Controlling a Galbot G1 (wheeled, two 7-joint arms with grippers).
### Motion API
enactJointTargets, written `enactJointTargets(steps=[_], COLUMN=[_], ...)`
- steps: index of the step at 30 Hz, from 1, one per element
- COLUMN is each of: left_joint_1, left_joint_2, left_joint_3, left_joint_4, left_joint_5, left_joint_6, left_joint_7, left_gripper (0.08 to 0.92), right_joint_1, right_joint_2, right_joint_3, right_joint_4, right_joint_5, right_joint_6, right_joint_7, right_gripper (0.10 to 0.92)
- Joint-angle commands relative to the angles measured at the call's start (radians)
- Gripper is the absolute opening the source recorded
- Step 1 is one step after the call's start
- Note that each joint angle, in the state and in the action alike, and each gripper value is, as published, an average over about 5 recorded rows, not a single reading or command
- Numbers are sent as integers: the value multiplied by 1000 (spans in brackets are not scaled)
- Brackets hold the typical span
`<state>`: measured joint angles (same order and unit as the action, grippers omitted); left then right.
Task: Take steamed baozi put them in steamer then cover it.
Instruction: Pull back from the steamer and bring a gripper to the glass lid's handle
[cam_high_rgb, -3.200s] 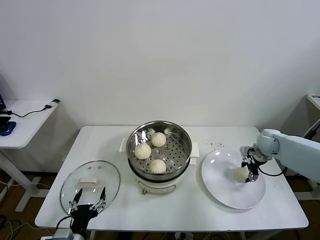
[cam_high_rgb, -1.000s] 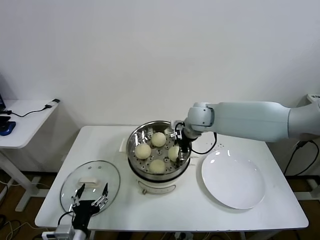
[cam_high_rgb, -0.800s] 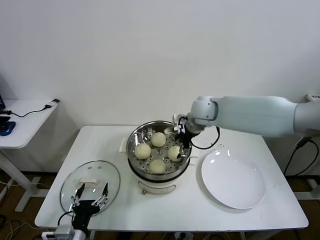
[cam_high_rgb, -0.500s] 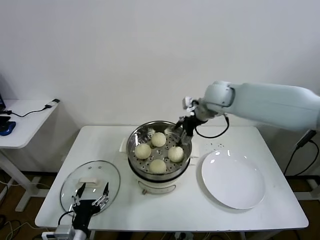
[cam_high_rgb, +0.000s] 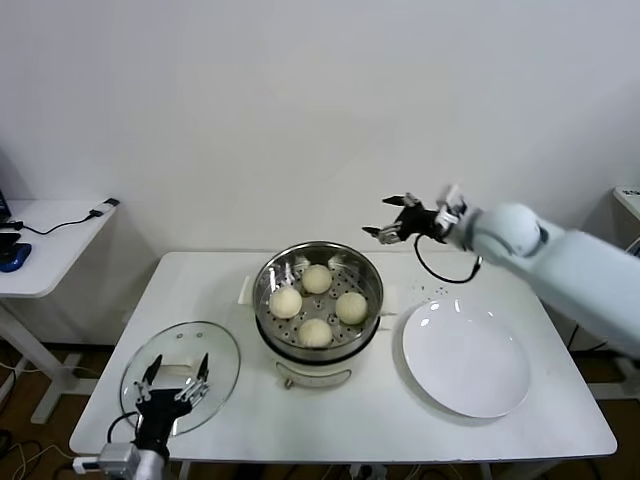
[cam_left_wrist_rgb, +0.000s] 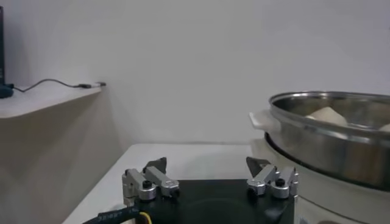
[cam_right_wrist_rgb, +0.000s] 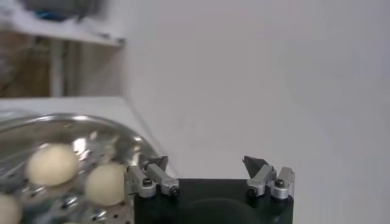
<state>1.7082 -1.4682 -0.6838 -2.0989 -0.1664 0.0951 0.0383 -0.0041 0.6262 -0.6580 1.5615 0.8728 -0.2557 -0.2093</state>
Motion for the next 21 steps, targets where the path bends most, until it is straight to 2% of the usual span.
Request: enactJointTargets(steps=[1,7,15,18,21], left_joint_1=[-29,-32,-36,-37,-44], left_joint_2=[16,42,56,66,92], left_joint_3=[-32,-42,-56,-58,-69], left_joint_4=[22,45,125,165,230], left_joint_5=[4,43,296,408,637], left_joint_6=[-49,-119,-319,-375,-446], left_joint_7=[1,-1,-3,-57,-212], left_gripper=[823,823,823,823,823], right_joint_1=[-1196,-1487,-1631,-1647,-1656], right_joint_2=[8,238,507,568,604], right_joint_3=[1219,1412,1394,1362,1339], right_joint_4=[124,151,148,137,135], right_joint_5=[-282,-396,-467,-468,-462], right_joint_6=[165,322,446,471,484], right_joint_7=[194,97,68,72,79], right_gripper=[823,823,823,823,823])
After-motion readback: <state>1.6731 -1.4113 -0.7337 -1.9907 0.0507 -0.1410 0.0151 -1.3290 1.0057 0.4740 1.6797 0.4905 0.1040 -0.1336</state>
